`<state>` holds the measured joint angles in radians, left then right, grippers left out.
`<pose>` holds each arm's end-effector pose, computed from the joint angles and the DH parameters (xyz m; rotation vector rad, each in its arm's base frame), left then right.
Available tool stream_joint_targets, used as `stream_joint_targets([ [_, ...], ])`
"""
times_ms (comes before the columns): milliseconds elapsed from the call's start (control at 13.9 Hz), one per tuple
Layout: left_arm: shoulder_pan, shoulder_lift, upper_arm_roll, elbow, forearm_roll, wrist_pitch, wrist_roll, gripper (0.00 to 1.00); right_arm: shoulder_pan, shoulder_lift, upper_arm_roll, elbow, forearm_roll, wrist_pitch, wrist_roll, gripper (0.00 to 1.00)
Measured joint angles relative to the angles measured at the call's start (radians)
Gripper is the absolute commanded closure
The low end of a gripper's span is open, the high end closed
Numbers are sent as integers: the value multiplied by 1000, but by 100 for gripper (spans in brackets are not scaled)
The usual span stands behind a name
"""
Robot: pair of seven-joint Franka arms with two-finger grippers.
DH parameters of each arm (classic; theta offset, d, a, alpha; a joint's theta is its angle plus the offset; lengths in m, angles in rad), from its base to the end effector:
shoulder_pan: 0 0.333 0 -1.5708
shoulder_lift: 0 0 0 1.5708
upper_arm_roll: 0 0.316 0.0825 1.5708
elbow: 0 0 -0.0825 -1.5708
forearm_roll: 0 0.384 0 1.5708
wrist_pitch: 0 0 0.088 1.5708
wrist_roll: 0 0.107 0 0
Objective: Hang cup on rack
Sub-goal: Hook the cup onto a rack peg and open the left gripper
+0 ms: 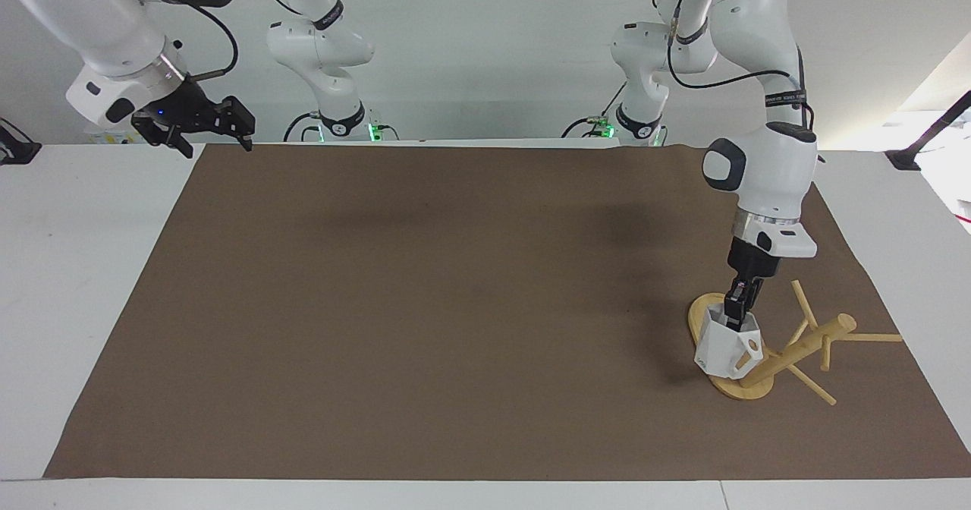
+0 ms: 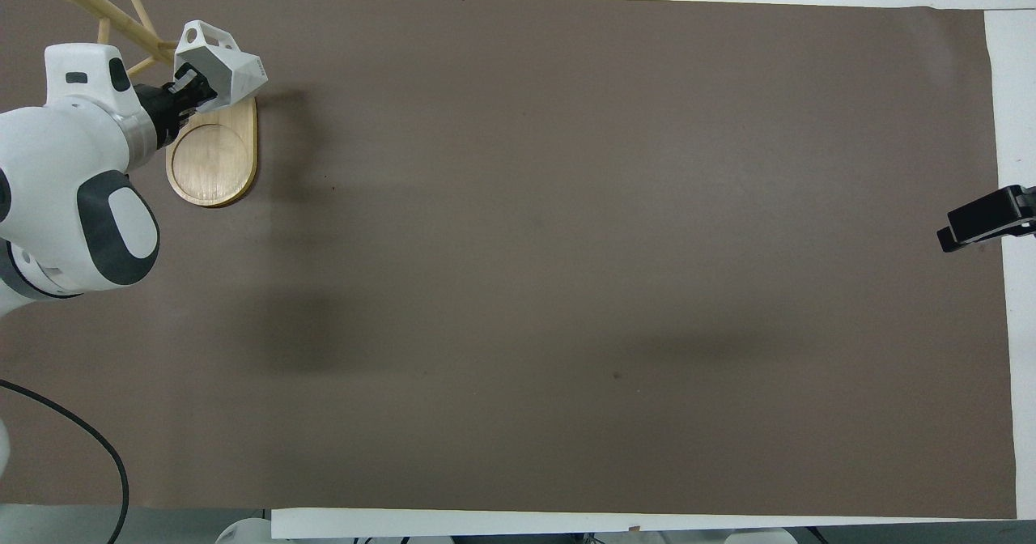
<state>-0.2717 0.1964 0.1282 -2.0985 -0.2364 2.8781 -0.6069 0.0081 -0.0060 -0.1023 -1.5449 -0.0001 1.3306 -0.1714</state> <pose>0.6113 -0.0779 0.3935 2.5945 0.8935 0.7138 0.5234 -0.0496 0.6213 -3.0947 -0.1196 0.3208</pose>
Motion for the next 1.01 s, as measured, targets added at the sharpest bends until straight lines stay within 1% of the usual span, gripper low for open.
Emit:
stream_joint_targets([
  [216,19,0,0,-2,0,-5,2,100,1,0,1,0,-2,0,78,1],
  [431,43,0,0,-2,0,-7,7,100,1,0,1,1,-12,0,99,1],
  [503,46,0,0,-2,0,-8,7,90,1,0,2,2,-12,0,114,1],
  [575,48,1,0,-2,-1,-8,7,58,2,0,2,2,-12,0,131,1],
  [719,51,1,0,6,-4,-5,7,34,1,-1,3,3,-12,0,144,1],
  [862,55,0,1,16,-9,-12,7,30,1,-1,3,3,-12,0,145,1],
  [1006,57,-7,3,26,-13,-73,7,28,2,-1,3,3,-12,0,145,1],
])
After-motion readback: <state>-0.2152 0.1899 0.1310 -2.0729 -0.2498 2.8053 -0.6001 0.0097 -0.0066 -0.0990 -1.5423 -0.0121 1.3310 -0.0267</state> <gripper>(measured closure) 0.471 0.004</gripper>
